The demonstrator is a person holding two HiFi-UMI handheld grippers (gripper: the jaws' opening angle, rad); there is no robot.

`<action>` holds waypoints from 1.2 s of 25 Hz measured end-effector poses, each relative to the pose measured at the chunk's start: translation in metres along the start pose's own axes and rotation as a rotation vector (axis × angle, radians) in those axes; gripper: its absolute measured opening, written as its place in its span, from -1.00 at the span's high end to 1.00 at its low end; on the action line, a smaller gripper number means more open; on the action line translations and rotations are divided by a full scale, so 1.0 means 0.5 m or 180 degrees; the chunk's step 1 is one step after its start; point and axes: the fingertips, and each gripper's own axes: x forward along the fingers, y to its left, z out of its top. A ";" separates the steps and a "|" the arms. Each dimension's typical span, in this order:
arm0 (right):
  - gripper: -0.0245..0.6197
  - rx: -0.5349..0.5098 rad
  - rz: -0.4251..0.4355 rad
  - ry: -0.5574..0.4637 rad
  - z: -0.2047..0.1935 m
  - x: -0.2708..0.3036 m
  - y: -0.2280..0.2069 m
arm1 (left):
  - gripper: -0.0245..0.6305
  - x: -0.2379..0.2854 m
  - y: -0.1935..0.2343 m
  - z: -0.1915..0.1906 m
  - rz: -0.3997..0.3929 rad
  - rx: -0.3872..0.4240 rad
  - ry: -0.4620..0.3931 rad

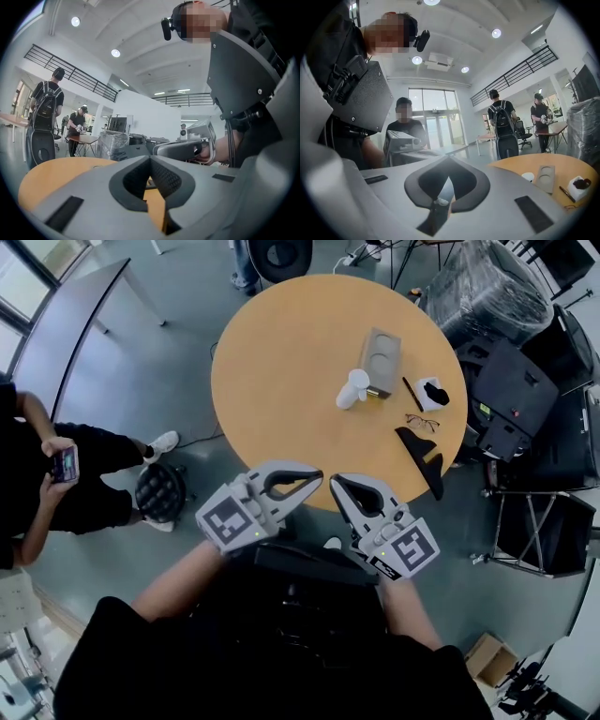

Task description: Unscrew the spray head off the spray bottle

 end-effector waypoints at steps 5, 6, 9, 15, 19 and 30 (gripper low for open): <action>0.95 -0.0013 -0.0165 0.0023 0.004 0.039 -0.004 | 0.86 -0.020 0.031 0.002 -0.0138 -0.0038 -0.0009; 0.95 -0.0018 -0.0195 0.0028 0.006 0.042 -0.007 | 0.86 -0.020 0.036 0.003 -0.0162 -0.0040 -0.0008; 0.95 -0.0018 -0.0275 0.0041 0.006 0.041 -0.023 | 0.86 -0.011 0.047 0.001 -0.0206 -0.0042 -0.0001; 0.95 0.0002 -0.0287 0.0014 0.004 0.012 -0.076 | 0.86 0.030 0.058 0.009 -0.0163 0.0020 -0.0097; 0.95 0.0001 -0.0187 0.0007 -0.002 -0.011 -0.124 | 0.86 0.070 0.072 0.012 0.0017 0.0102 -0.0130; 0.95 -0.0077 0.0330 -0.0022 0.036 -0.067 -0.277 | 0.86 0.249 0.109 0.025 0.0416 0.0075 -0.0018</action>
